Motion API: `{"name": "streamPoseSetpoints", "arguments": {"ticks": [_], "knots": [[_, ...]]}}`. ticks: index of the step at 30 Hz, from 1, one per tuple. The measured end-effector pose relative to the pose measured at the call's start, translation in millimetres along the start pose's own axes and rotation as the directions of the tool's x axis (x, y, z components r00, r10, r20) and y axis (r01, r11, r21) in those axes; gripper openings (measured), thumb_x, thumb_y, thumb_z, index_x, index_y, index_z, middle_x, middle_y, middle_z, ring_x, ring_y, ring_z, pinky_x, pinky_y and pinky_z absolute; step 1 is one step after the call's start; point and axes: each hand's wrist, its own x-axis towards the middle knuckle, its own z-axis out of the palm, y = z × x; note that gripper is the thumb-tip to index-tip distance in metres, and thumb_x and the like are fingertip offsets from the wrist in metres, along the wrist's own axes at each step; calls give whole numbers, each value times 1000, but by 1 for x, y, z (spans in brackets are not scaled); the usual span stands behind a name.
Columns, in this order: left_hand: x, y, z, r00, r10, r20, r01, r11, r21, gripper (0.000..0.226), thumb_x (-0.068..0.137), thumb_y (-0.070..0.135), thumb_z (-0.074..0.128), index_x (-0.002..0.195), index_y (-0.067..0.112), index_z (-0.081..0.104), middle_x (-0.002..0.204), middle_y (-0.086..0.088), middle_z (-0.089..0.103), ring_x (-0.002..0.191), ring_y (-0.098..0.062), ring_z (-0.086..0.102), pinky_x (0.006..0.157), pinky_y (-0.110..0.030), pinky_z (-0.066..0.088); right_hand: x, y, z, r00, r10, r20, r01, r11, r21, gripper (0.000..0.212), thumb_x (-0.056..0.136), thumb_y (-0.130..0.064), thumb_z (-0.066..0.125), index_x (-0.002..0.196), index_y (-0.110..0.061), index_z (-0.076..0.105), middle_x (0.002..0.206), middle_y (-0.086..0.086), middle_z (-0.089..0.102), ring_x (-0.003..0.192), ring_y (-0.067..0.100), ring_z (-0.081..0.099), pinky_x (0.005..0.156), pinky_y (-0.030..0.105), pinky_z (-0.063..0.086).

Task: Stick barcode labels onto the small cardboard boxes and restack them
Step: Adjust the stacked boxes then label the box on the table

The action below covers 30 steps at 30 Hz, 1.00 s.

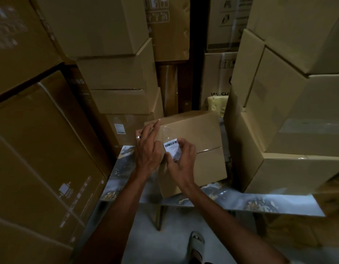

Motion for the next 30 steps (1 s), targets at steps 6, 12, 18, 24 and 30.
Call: {"name": "streamPoseSetpoints", "arguments": {"ticks": [6,12,18,24,30], "knots": [[-4,-7,-1,998,33,55,-36,998,51,79,76,22,31,154,20,43,146,-4,50,126,-22,44,110,-38,33,13,-7,-8,991,131,34,-134,986,104,33,87,-23,74,112,-31,54,111,-14,41,108,18,53,95,46,53],[-10,-8,-2,996,3,92,-11,996,90,84,75,17,36,158,27,34,150,1,45,124,-26,38,104,-37,37,8,-12,-17,989,121,81,-130,984,125,15,94,-32,65,95,-41,53,108,-12,50,106,22,58,90,50,54],[-10,-6,-1,994,-6,107,-6,994,110,88,73,13,46,159,27,32,150,-2,44,124,-26,35,102,-37,37,6,-14,-36,954,210,216,-256,941,219,14,99,-16,64,112,-15,58,102,-2,68,92,7,70,76,32,62],[-15,-5,0,989,-31,143,15,993,114,89,76,18,49,161,29,26,155,-2,38,134,-29,31,104,-32,27,3,-13,-54,953,200,227,-254,936,243,38,93,-4,69,123,-22,54,96,-2,72,87,3,71,71,21,59],[-29,-1,2,990,-54,133,35,989,143,95,72,10,58,160,30,29,154,-4,37,137,-31,29,105,-36,32,-6,-7,-77,948,235,213,-296,896,330,47,86,0,76,122,-19,54,84,6,76,84,15,75,72,25,57]]}}
